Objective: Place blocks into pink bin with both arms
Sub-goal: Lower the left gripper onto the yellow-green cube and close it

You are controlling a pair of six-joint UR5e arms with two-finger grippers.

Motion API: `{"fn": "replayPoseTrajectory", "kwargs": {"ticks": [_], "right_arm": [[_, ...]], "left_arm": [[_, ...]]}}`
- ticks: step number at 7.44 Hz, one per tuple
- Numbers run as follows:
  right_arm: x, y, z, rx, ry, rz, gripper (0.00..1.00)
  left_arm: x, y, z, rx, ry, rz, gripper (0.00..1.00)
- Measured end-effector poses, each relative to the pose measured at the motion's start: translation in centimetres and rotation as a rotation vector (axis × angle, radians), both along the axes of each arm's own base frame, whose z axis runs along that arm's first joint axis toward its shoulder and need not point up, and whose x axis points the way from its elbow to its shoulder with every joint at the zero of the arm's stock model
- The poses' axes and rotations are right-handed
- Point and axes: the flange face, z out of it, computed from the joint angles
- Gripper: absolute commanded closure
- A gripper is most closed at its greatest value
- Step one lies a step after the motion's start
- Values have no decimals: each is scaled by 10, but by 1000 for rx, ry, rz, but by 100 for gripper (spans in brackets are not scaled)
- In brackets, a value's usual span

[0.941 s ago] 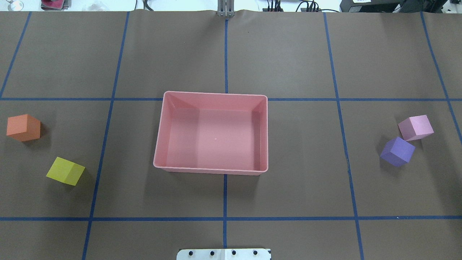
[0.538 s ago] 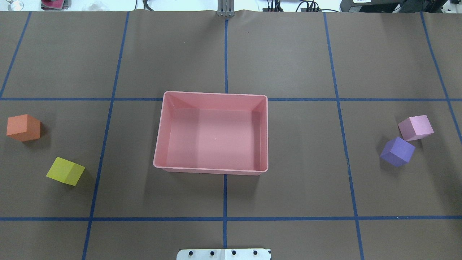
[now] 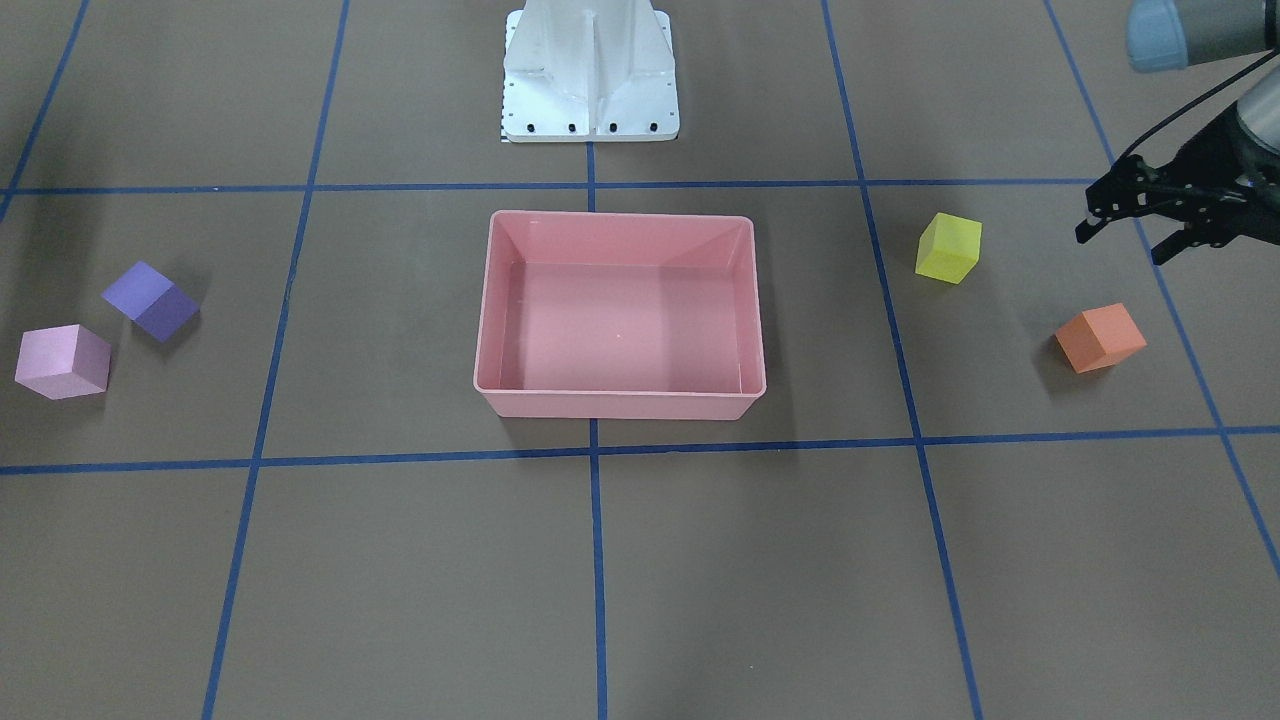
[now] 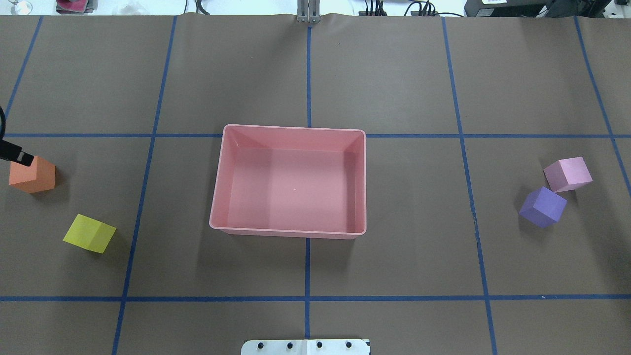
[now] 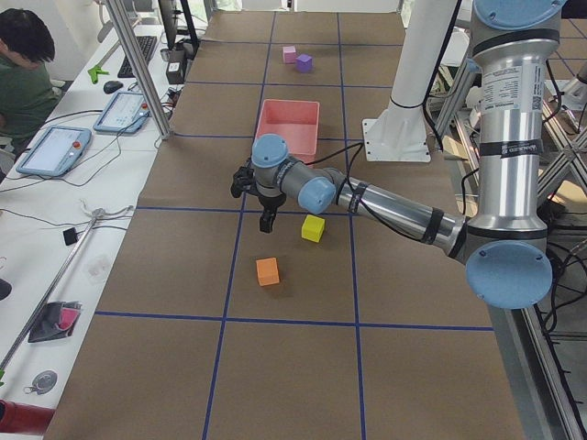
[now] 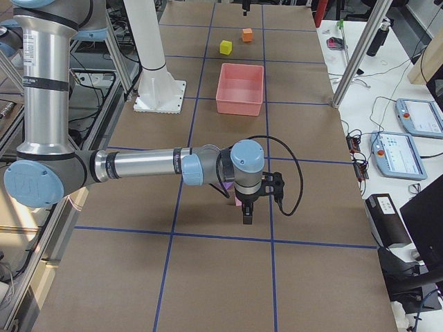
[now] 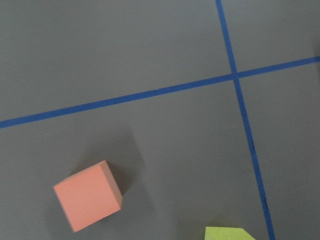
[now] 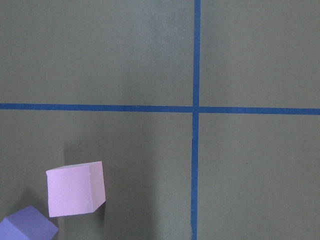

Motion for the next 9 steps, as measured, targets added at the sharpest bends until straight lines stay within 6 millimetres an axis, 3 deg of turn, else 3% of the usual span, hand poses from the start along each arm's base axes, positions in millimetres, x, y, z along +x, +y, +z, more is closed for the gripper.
{"fn": "replayPoseTrajectory", "kwargs": {"ticks": [3,4,9], "right_arm": [[-2,-3,-2,3,-1,-4,0],[-3,-3,-3,4,-1,-4,0],[-3,-4,-3,2,-3,-3,0]], "left_arm": [[83,48,15,40,-53,-25,0],[101,57,16,44,-63,-26,0],[137,79,20,43,-78,23,0]]}}
